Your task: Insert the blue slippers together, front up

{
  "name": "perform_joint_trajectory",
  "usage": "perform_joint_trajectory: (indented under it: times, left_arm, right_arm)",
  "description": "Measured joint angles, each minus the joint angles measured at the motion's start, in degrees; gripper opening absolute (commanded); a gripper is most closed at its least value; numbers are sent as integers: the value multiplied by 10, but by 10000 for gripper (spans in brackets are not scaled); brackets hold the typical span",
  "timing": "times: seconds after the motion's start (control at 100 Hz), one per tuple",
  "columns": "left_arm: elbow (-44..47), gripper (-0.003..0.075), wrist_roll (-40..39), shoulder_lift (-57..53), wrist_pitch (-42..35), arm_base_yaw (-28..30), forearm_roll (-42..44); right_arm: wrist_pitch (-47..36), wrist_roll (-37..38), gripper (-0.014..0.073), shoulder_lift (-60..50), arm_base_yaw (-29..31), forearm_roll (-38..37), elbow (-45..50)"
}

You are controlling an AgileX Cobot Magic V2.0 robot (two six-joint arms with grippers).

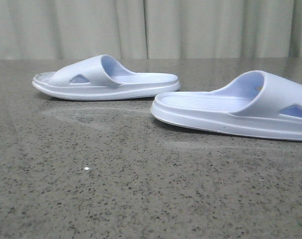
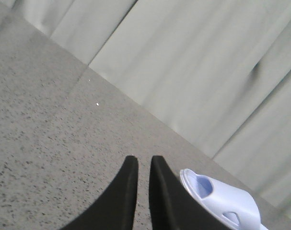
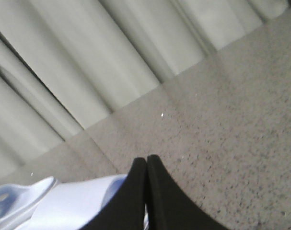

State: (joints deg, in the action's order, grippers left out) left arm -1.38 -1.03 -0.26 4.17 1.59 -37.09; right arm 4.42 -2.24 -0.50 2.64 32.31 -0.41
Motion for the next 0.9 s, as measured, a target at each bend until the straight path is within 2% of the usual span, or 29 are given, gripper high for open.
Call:
perform_joint_trajectory:
  times: [0.18,0.3,0.43,0.63,0.9]
  left_arm:
    - [-102,15,0,42,86,0,89]
    - [-193,15,14,130,162,0,165]
    - [-269,15,37,229,234,0,181]
    - [-291,15,42,317,265,0,164]
    - [-292,17,60,375,277,0,155]
  right_arm:
    - [87,-3,-78,49,0,-28,-85]
    - [151,-4,-78,164,0,-64,-157]
    - [193,-5,-78,276,0,-78,-221]
    - [248,-6,-78,376,0,-79,-257]
    - [297,-43,-77,420,0,-80,-303]
